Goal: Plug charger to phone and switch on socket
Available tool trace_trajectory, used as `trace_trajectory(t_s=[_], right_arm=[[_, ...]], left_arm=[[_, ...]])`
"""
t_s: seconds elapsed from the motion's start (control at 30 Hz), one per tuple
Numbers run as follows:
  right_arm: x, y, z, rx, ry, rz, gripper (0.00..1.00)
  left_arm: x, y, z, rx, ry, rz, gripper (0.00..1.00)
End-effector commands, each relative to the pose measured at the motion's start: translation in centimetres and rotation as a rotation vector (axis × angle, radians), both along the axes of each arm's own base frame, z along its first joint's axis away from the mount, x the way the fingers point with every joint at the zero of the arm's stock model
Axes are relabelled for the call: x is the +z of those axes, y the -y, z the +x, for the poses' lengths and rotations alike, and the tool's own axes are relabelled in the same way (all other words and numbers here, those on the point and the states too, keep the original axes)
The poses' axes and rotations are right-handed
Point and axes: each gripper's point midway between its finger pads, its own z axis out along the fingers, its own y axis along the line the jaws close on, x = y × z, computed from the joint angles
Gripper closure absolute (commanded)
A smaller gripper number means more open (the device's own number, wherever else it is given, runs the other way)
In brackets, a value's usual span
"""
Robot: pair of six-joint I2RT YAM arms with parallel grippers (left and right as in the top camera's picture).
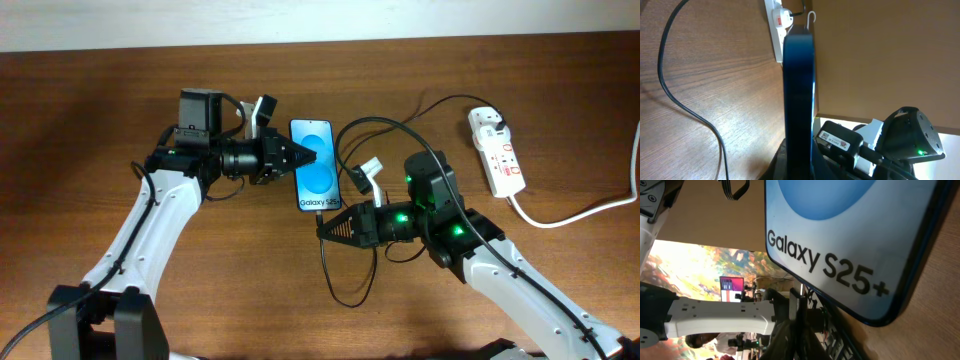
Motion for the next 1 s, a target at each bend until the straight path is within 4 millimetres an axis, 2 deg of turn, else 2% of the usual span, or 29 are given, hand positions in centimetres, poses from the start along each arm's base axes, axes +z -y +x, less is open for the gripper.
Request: trace_trajectory(t_s=[0.0,0.13,0.43,0.97], right_arm=[[-0.2,0.1,0.9,-0.041,0.023,-0.019,0.94],[-1.0,0.3,0.2,-0.033,-0.037,-0.043,0.95],[-0.7,0.3,-0.4,0.005,-0.032,-0.022,0.96],[-1.0,0.3,-0.4,0.004,-0.016,-0.033,0.96]], left_arm=[[1.6,0.9,-1.2,-0.062,0.036,-0.043,1.0],[1.7,0.8,-1.0,-0.059,0.049,-0.044,1.0],[1.3,0.7,-0.6,-0.039,0.055,-0.021,1.0],[1.0,0.5,-0.2,-0.018,0.058,0.003,1.0]])
